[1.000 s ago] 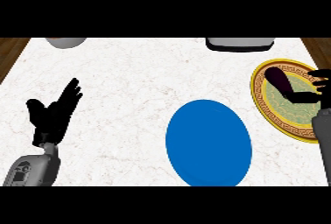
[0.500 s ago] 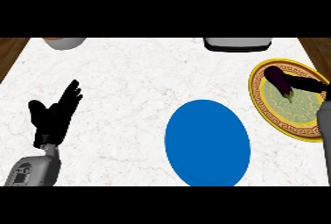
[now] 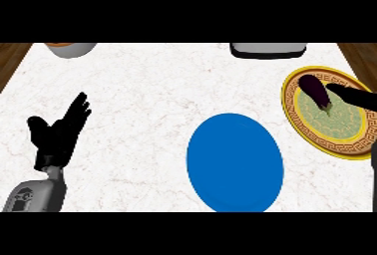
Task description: Pick the eggplant from the plate and place it in the plate
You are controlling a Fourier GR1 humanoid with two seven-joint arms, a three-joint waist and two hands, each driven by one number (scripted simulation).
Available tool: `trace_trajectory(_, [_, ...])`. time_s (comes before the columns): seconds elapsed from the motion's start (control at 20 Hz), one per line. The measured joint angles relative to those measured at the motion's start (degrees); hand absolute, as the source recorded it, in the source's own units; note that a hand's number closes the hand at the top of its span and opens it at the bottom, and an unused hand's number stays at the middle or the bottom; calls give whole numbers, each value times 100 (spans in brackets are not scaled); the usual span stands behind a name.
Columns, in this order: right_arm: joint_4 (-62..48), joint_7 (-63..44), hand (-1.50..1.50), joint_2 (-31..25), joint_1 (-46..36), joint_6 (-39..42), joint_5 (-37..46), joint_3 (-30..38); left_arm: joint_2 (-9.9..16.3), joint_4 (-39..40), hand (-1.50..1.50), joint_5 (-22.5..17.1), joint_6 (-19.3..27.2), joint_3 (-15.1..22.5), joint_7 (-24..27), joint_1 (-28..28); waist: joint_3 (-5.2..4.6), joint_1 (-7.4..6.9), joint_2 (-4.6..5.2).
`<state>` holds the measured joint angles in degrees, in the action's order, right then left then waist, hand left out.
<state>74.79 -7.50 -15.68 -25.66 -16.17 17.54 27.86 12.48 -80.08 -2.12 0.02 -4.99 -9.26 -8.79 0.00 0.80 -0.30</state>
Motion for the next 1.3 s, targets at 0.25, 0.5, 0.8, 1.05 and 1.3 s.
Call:
trace_trajectory(0.25, [158, 367, -150, -210, 488, 479, -716, 251, -53, -187, 0, 27, -15, 21, -94, 23, 1, -51, 17])
trace_trajectory(0.5, [278, 738, -150, -407, 1004, 725, -1137, 455, -67, -84, 0, 86, -21, -56, -44, -62, 0, -58, 24])
trace_trajectory(0.8, [159, 1129, -150, -588, 1435, 847, -1446, 604, -99, -176, 0, 128, -94, -73, -126, -48, 0, -71, 27])
trace_trajectory(1.05, [228, 1119, -150, -766, 1713, 911, -1579, 696, -122, -219, 0, 164, -135, -120, -58, 31, 0, -72, 27])
trace_trajectory(1.3, [254, 1059, -150, -927, 1984, 1022, -1629, 747, -148, 31, 0, 203, -159, -178, 50, -111, 0, -66, 29])
